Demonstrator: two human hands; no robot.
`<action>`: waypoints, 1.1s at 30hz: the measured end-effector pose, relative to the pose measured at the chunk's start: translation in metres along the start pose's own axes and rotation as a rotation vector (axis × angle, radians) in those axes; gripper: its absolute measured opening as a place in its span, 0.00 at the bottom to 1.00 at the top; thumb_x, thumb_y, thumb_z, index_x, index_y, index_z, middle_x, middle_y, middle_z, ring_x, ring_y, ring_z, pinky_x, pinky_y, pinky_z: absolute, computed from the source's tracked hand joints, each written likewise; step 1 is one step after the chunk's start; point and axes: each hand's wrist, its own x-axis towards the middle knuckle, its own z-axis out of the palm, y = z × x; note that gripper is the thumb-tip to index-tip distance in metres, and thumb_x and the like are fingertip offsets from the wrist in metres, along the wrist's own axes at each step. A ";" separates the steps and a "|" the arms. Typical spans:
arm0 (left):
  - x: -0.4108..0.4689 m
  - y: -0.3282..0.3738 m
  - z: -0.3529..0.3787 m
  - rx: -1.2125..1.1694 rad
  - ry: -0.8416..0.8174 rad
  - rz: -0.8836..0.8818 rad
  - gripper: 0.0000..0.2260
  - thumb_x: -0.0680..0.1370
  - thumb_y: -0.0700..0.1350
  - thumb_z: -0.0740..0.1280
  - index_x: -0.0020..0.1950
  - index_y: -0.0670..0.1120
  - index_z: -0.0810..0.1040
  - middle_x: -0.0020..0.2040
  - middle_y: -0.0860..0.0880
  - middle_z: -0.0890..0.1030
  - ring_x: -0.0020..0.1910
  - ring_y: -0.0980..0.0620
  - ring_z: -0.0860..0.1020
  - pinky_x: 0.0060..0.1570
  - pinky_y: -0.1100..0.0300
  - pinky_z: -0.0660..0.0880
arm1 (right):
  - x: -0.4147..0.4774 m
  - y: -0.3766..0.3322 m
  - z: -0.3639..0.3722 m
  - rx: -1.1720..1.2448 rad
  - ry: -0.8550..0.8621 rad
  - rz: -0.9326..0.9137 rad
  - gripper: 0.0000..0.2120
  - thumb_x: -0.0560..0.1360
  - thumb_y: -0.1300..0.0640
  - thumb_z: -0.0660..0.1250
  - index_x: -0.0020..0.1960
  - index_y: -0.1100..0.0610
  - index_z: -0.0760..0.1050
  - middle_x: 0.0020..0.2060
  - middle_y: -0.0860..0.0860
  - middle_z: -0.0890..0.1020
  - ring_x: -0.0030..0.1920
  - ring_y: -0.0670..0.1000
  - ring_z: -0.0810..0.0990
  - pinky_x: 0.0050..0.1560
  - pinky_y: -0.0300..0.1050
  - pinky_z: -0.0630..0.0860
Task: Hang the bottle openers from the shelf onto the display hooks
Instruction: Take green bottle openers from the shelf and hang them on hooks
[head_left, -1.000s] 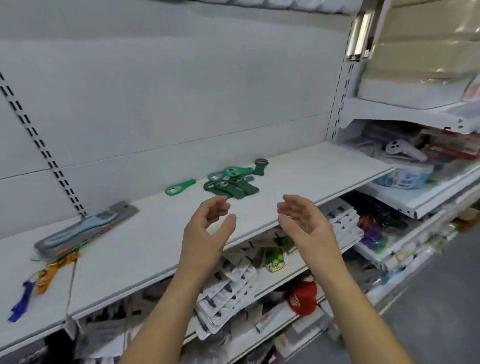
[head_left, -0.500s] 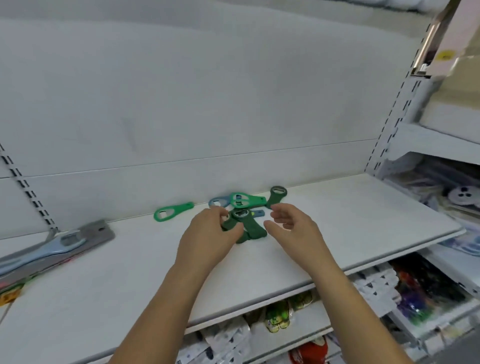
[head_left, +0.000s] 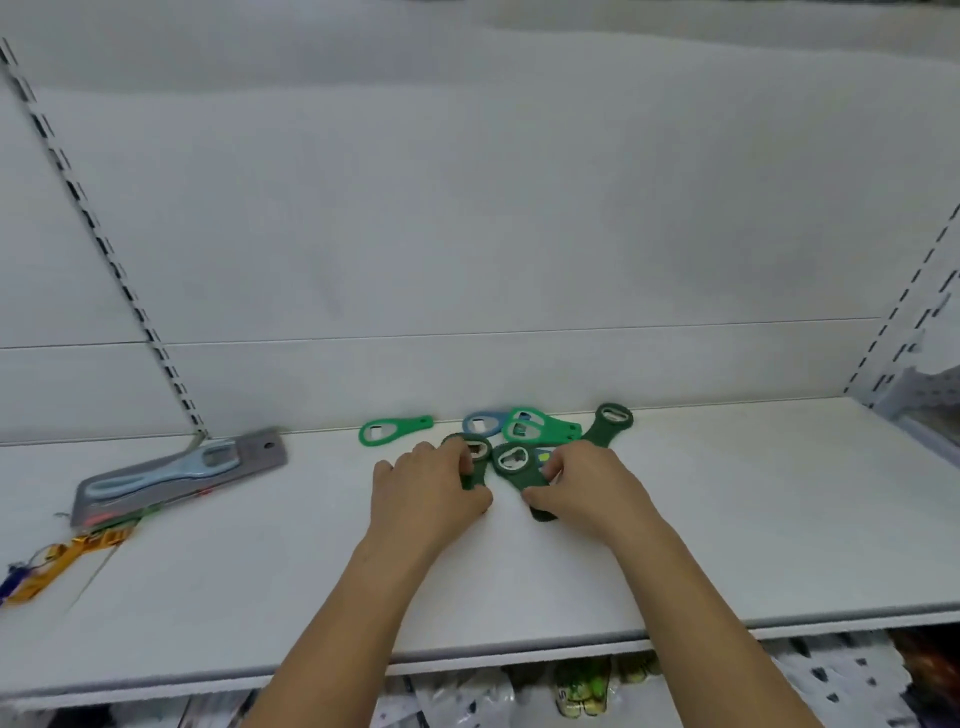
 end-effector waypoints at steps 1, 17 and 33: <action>-0.002 0.001 -0.001 0.000 0.011 -0.020 0.11 0.72 0.57 0.67 0.51 0.56 0.73 0.48 0.53 0.77 0.51 0.49 0.77 0.54 0.53 0.67 | 0.000 0.003 -0.002 0.037 -0.013 -0.015 0.19 0.68 0.52 0.73 0.53 0.64 0.79 0.48 0.59 0.84 0.47 0.59 0.83 0.48 0.52 0.80; -0.068 -0.033 -0.024 -0.977 0.202 -0.348 0.09 0.76 0.34 0.72 0.54 0.43 0.81 0.43 0.42 0.84 0.37 0.46 0.85 0.41 0.55 0.84 | -0.036 0.014 -0.009 1.027 -0.333 -0.157 0.08 0.77 0.67 0.69 0.55 0.61 0.76 0.39 0.58 0.87 0.38 0.57 0.87 0.43 0.50 0.83; -0.272 -0.181 -0.080 -1.193 0.663 -0.621 0.07 0.75 0.35 0.74 0.53 0.38 0.83 0.46 0.41 0.87 0.45 0.43 0.86 0.42 0.56 0.82 | -0.138 -0.166 0.126 1.028 -0.886 -0.436 0.13 0.75 0.72 0.69 0.58 0.62 0.77 0.45 0.60 0.86 0.45 0.60 0.87 0.42 0.48 0.85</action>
